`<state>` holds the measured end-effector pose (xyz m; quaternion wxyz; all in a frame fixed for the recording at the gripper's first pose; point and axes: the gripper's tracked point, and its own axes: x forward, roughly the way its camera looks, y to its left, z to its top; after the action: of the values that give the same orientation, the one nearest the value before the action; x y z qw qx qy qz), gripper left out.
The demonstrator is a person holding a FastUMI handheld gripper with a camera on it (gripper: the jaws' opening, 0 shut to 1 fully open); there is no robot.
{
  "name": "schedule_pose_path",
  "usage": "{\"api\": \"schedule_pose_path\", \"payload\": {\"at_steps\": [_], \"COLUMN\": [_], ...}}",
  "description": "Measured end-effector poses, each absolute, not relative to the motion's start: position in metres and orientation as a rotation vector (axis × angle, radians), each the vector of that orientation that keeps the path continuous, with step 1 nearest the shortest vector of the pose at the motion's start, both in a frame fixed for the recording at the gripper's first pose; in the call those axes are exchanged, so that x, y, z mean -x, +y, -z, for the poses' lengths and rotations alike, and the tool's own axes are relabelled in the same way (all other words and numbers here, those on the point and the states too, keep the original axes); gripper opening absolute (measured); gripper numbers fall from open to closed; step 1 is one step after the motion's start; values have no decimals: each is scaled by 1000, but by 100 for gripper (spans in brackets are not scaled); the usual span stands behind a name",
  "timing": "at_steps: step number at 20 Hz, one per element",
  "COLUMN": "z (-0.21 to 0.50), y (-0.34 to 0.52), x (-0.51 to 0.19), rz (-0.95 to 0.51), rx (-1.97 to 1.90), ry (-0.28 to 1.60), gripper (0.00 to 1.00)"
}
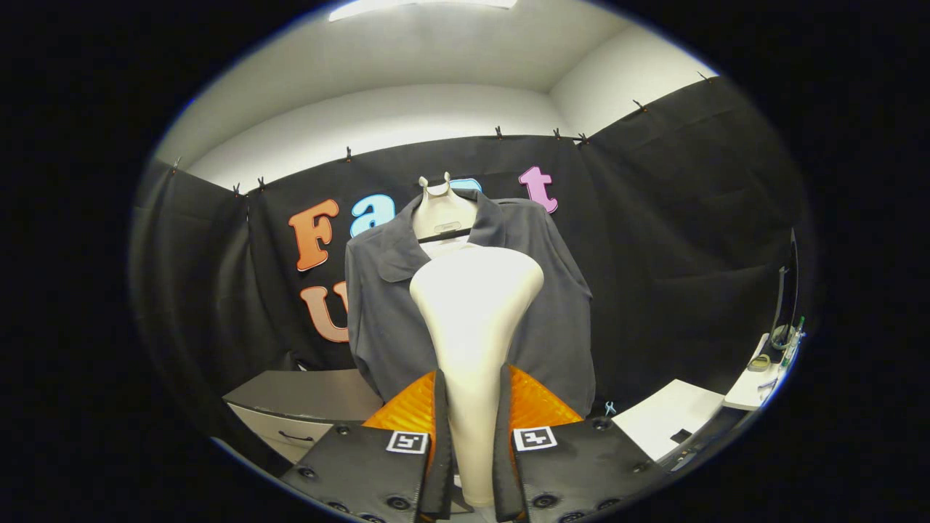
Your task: Iron the clothes twice with a garment steamer, once on the left side and once on the right side.
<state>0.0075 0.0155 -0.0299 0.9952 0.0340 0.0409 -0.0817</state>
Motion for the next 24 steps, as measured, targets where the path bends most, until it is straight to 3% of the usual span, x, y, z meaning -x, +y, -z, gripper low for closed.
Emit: {"api": "schedule_pose_path", "payload": {"at_steps": [24], "z": [17], "y": [22], "x": [17], "rz": [138], "rx": [-49], "ry": [71], "gripper": [29]}}
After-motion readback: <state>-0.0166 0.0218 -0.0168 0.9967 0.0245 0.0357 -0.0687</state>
